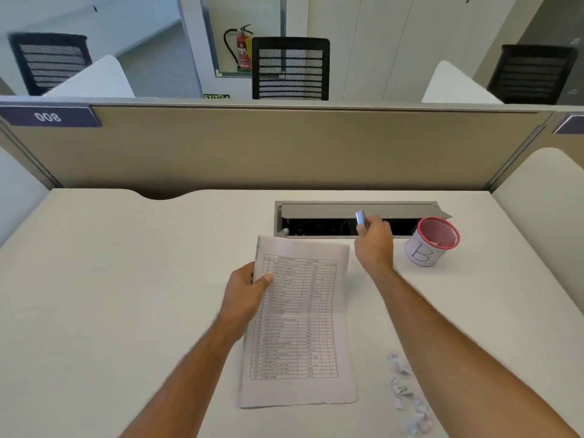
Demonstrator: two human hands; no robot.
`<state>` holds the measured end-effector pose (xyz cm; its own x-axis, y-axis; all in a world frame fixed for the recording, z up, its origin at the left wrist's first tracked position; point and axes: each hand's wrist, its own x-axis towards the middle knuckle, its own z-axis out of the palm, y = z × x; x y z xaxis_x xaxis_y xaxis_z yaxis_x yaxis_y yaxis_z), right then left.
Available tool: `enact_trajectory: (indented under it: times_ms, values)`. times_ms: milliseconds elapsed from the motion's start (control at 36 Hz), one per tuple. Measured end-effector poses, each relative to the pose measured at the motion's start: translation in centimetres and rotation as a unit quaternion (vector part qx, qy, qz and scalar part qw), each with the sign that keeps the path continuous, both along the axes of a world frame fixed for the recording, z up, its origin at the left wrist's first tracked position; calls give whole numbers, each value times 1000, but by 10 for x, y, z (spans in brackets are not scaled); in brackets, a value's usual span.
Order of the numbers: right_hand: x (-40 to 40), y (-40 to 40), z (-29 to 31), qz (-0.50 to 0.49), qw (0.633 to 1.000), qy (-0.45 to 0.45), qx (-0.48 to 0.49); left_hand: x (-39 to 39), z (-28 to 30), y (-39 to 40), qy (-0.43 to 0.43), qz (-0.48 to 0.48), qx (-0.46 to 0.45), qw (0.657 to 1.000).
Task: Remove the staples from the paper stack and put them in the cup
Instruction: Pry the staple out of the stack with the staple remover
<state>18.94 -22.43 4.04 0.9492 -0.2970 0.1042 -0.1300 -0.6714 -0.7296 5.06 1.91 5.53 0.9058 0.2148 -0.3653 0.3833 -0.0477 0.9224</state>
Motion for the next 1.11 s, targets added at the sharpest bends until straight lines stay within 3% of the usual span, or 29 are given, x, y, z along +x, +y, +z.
enact_trajectory:
  times_ms: [111, 222, 306, 472, 778, 972, 1111]
  values:
    - [-7, 27, 46, -35, 975, -63, 212, -9, 7, -8, 0, -3, 5, 1000]
    - [-19, 47, 78, -66, 852, 0, 520, -21, 15, -14, -13, -20, 9, 1000]
    - [-35, 63, 92, -60, 801, 45, 594, -29, 19, -16, -22, -30, 25, 999]
    - [-67, 97, 103, -7, 845, 59, 531, -45, 27, -17, -31, -40, 43, 998]
    - [-102, 132, 116, 76, 952, 14, 296, -63, 39, -16, -50, -48, 48, 996]
    - [-114, 139, 114, 129, 981, -1, 148, -68, 44, -14, -70, -50, 52, 995]
    - [-121, 142, 119, 144, 984, -13, 106, -70, 47, -15, -77, -54, 49, 994]
